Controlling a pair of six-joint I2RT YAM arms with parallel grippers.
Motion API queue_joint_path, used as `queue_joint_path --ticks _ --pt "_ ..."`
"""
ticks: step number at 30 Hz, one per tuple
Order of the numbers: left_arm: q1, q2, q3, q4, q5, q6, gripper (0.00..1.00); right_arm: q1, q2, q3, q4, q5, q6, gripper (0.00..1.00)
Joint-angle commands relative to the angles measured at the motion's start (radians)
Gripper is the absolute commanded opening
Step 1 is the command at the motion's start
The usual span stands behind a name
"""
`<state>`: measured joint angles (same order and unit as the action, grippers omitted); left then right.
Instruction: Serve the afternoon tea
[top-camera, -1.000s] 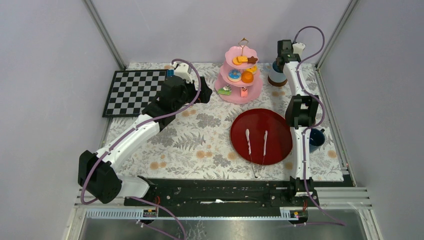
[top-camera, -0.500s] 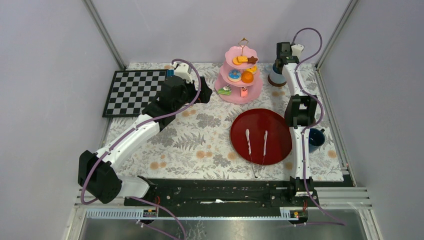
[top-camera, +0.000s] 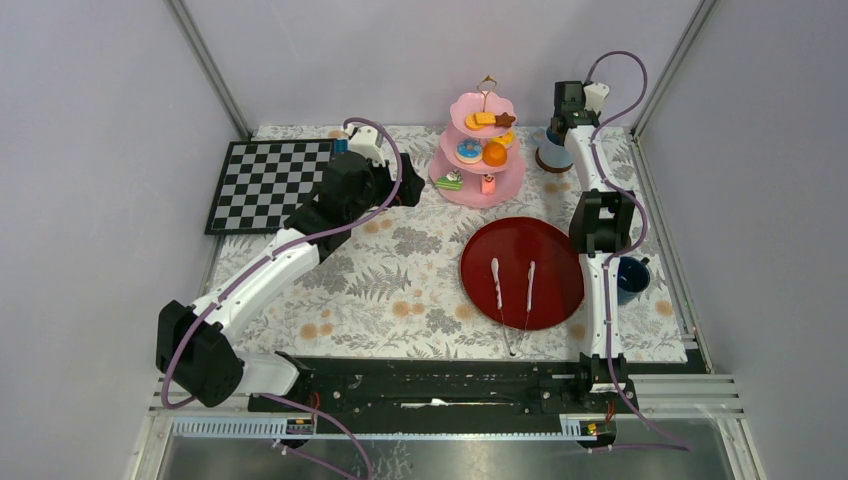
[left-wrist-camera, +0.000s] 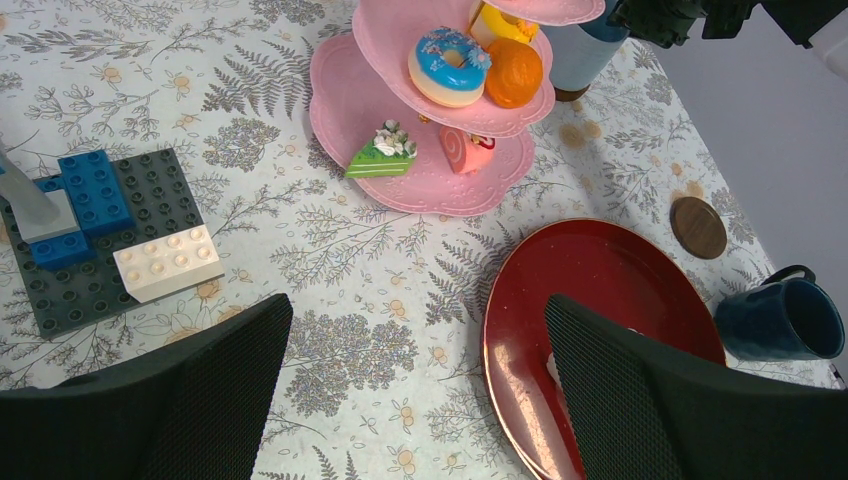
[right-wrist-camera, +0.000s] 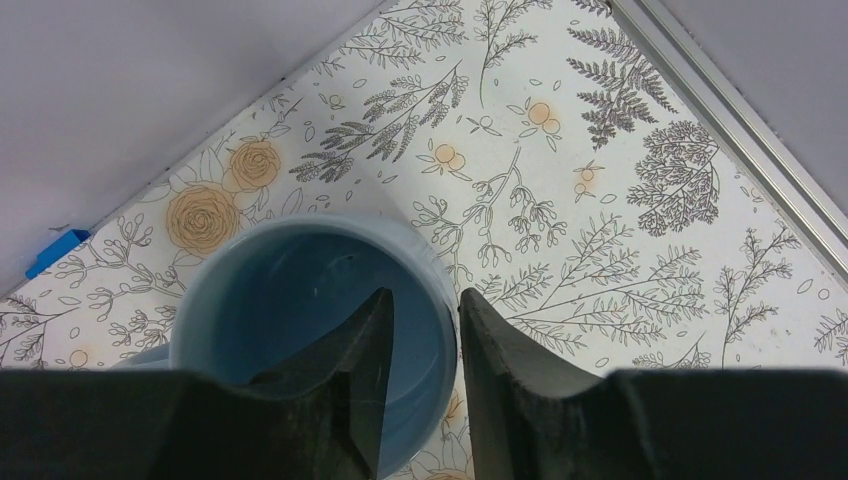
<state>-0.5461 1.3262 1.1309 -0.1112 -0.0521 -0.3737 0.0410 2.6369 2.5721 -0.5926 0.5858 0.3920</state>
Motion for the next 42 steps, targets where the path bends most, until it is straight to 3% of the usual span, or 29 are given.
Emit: queue_joint_path --ticks 1,6,9,13,16,20,24,28,42 --pt "0.003 -0.002 0.042 0.034 0.013 -0.001 0.99 0.002 -0.069 0.049 0.029 -0.004 -0.009 0.39" --pt "0.003 -0.010 0.037 0.041 0.017 -0.004 0.99 0.003 -0.164 0.072 -0.055 -0.048 -0.024 0.49" --pt "0.003 -0.020 0.032 0.046 0.022 -0.007 0.99 0.003 -0.296 -0.027 -0.110 -0.078 -0.048 0.67" --pt "0.003 -0.047 0.031 0.052 0.032 -0.014 0.99 0.003 -0.524 -0.293 -0.110 -0.148 -0.095 0.87" --pt "0.004 -0.059 0.026 0.058 0.040 -0.017 0.99 0.003 -0.681 -0.535 -0.103 -0.167 -0.107 0.92" --pt "0.003 -0.070 0.022 0.065 0.047 -0.023 0.99 0.000 -0.912 -0.964 0.045 -0.204 -0.107 0.98" --pt "0.000 -0.074 0.018 0.070 0.047 -0.031 0.99 -0.100 -1.065 -1.315 0.166 -0.297 -0.037 1.00" --pt "0.000 -0.071 0.019 0.074 0.087 -0.043 0.99 -0.258 -1.115 -1.507 0.244 -0.470 0.042 1.00" --pt "0.001 -0.075 0.022 0.066 0.069 -0.030 0.99 -0.324 -0.865 -1.425 0.272 -0.530 0.015 0.88"
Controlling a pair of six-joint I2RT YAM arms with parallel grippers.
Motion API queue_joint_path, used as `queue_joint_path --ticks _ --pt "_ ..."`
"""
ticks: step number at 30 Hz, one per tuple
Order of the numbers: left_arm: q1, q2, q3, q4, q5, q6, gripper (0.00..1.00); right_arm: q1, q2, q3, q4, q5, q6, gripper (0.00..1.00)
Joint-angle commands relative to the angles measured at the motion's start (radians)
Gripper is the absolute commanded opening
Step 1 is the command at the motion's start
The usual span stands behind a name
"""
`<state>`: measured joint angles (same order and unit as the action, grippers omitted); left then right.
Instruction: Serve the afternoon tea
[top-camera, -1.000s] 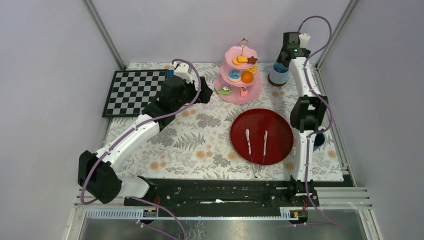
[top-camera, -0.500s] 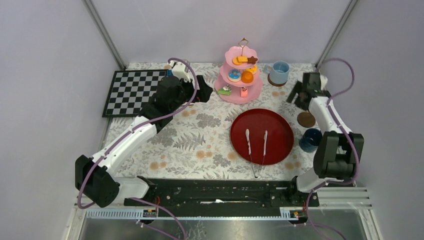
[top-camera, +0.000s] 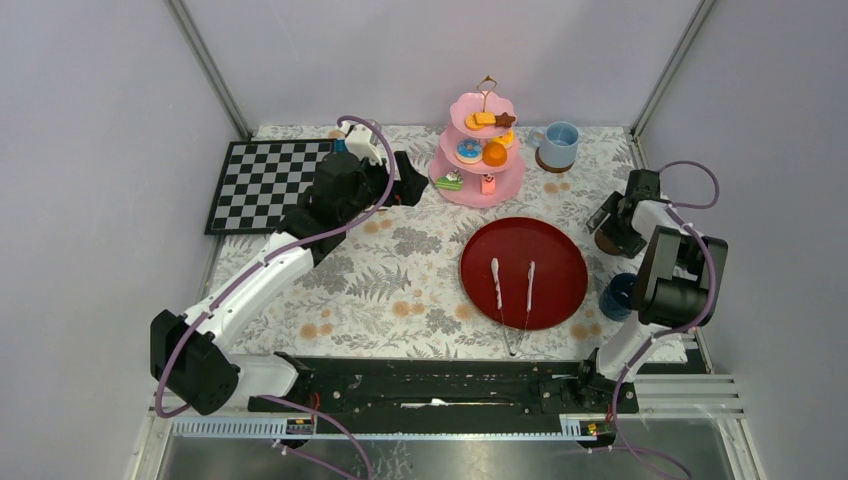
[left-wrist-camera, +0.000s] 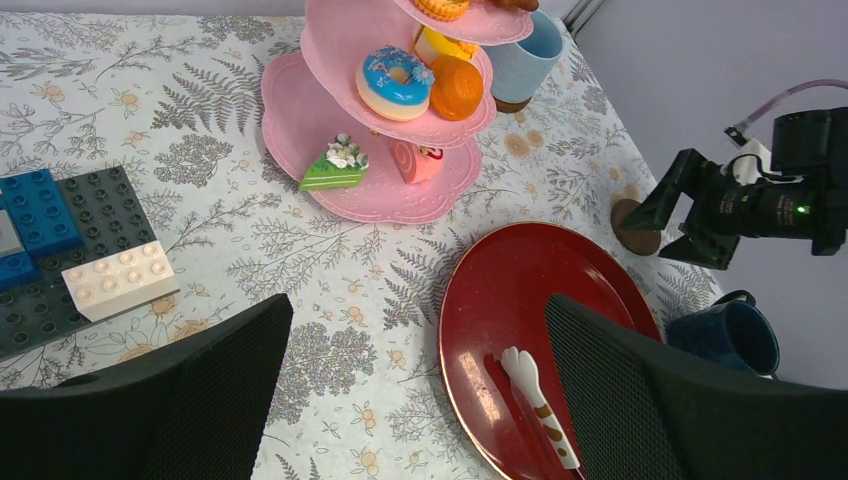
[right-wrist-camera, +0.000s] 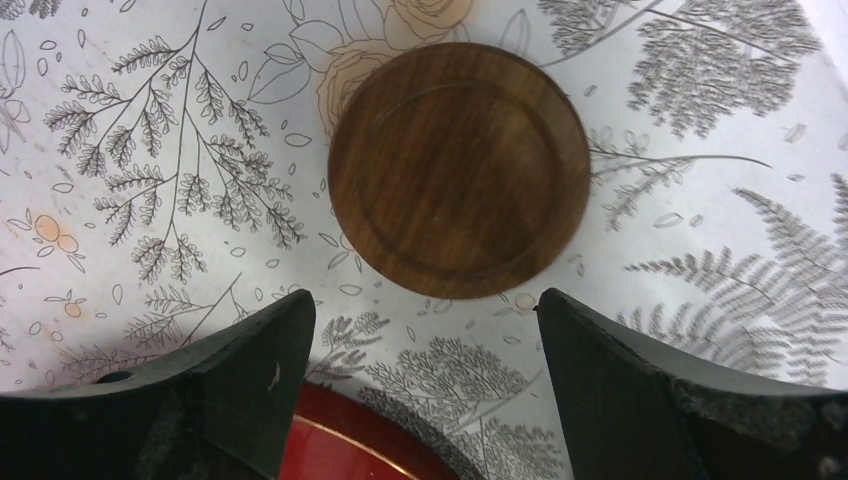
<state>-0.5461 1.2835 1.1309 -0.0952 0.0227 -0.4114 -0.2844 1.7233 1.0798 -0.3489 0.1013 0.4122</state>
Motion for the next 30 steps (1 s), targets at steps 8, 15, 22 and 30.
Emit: queue_joint_path --ticks 8,15,22,30 --pt "0.005 -0.020 0.024 0.049 -0.004 0.008 0.99 0.002 0.164 0.135 0.055 -0.089 0.008 0.66" --pt "0.009 -0.003 0.029 0.045 0.006 0.002 0.99 0.002 0.080 0.126 0.050 -0.080 0.009 0.66" --pt "0.014 0.001 0.028 0.048 0.026 -0.008 0.99 0.002 0.190 0.259 0.014 -0.053 -0.005 0.69" --pt "0.014 0.001 0.030 0.043 0.008 0.001 0.99 0.040 0.304 0.314 0.055 -0.155 0.078 0.59"
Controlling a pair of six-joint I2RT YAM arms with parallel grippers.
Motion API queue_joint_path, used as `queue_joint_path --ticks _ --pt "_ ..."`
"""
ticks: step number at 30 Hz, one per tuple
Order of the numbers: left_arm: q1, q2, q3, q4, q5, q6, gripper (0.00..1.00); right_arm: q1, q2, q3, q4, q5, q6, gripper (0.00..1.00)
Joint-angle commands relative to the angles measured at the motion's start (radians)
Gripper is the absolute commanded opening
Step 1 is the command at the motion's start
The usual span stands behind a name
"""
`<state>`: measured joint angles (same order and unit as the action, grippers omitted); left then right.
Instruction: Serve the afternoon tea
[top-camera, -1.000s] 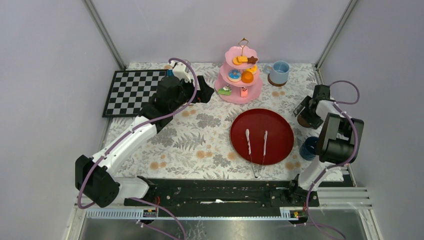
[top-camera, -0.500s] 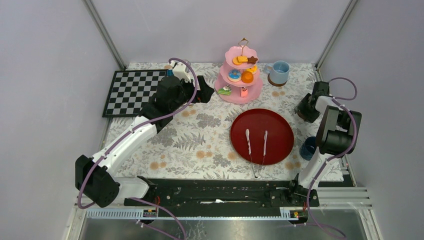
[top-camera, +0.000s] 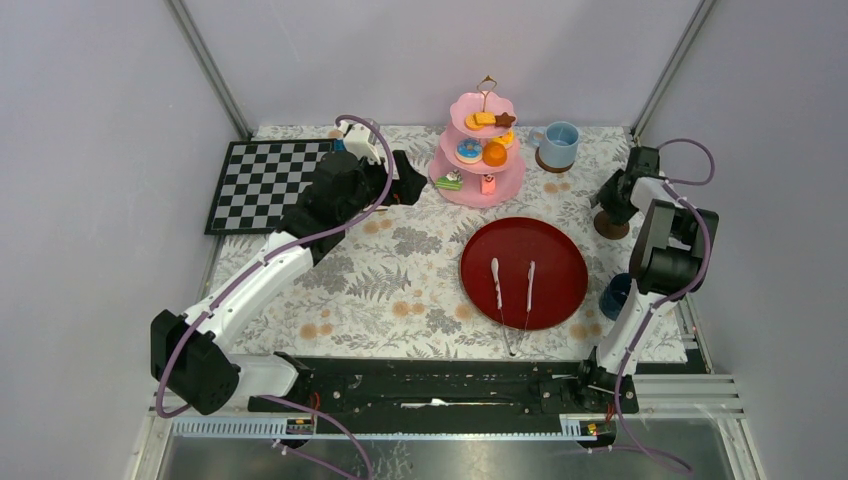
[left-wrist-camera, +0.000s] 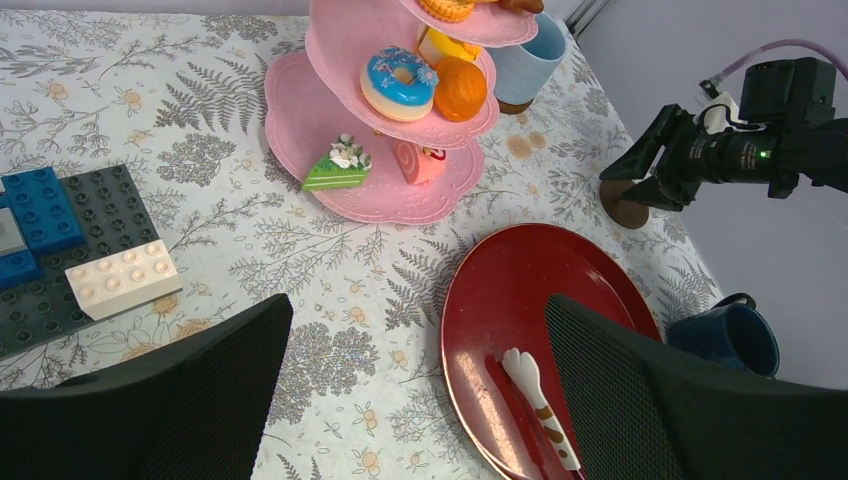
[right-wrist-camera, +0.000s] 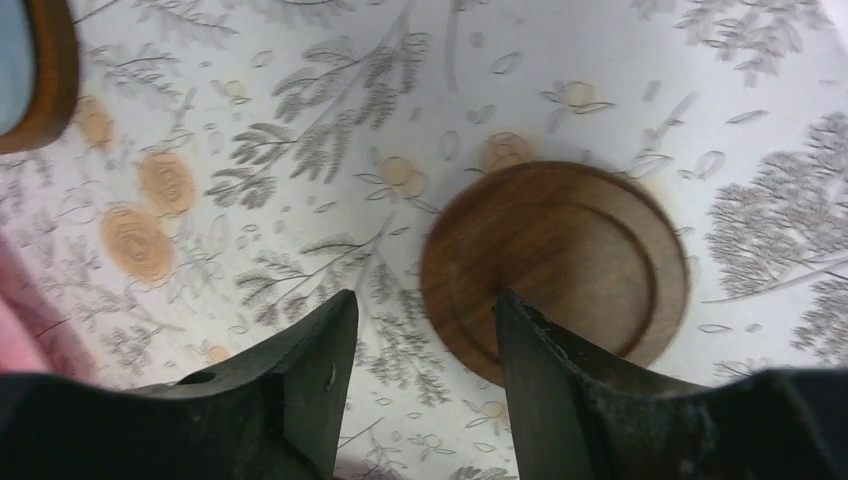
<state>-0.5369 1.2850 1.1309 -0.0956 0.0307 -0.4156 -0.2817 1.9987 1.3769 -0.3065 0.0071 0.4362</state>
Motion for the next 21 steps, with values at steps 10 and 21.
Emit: queue_joint_path --ticks 10,21 --pt "0.006 0.005 0.030 0.041 -0.005 0.009 0.99 0.152 0.155 0.129 0.093 -0.152 0.136 0.47" --pt "0.014 0.016 0.034 0.039 0.001 0.008 0.99 0.191 0.279 0.301 0.100 -0.170 0.158 0.34"
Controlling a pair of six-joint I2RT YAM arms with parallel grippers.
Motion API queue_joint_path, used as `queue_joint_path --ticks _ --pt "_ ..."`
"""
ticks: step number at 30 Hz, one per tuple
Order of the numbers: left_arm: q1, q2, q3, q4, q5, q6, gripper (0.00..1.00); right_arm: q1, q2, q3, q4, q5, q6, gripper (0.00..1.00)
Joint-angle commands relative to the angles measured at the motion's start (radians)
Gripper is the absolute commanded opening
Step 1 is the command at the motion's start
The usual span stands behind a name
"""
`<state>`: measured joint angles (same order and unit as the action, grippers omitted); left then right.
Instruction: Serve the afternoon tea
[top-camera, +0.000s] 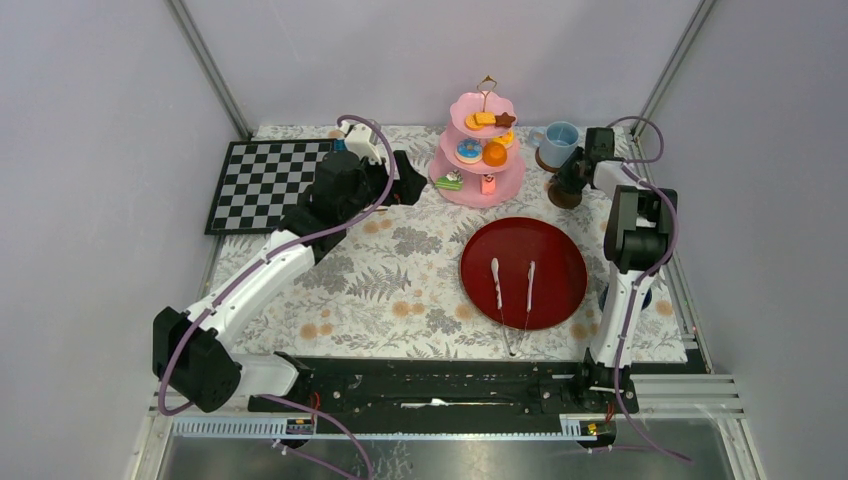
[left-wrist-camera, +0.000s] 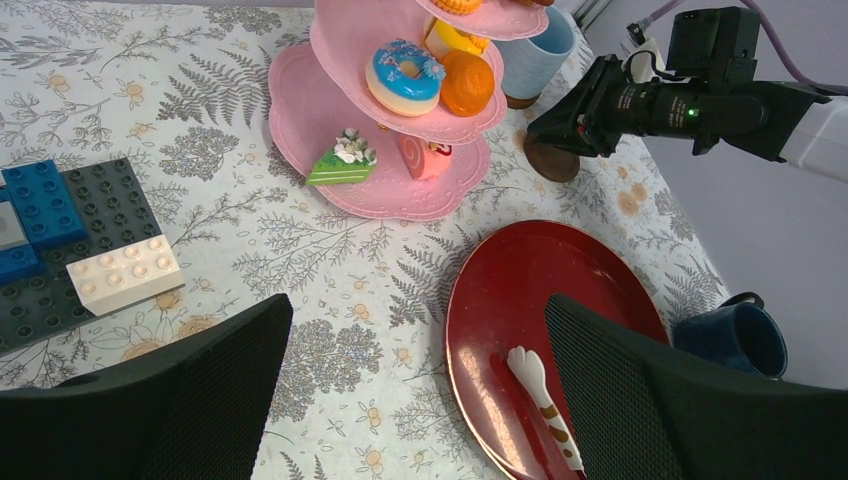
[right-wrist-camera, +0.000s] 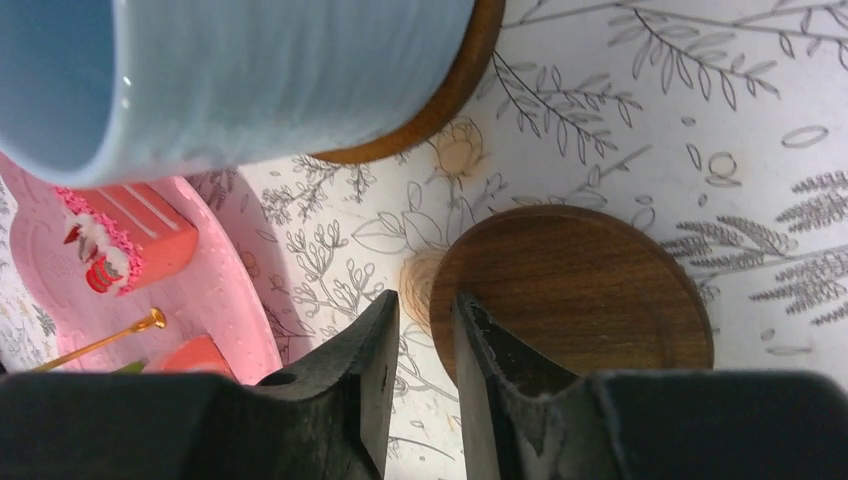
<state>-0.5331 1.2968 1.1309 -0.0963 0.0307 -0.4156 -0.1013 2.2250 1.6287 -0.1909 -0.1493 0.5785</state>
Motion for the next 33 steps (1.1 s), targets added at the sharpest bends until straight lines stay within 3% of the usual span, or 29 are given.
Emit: queue_joint_path --ticks 1,12,21,33 --pt "0.011 0.005 0.034 0.040 0.001 0.007 0.99 0.012 0.061 0.056 -0.014 -0.012 0.018 0.33" --pt "0.013 0.002 0.031 0.044 0.006 0.003 0.99 0.017 0.083 0.132 -0.012 0.036 -0.028 0.36" --pt "0.013 -0.019 0.020 0.056 0.007 0.003 0.99 0.017 0.023 0.052 0.003 0.235 -0.073 0.38" --pt "0.013 -0.021 0.023 0.054 0.004 0.005 0.99 0.018 0.044 0.101 0.005 0.273 -0.096 0.37"
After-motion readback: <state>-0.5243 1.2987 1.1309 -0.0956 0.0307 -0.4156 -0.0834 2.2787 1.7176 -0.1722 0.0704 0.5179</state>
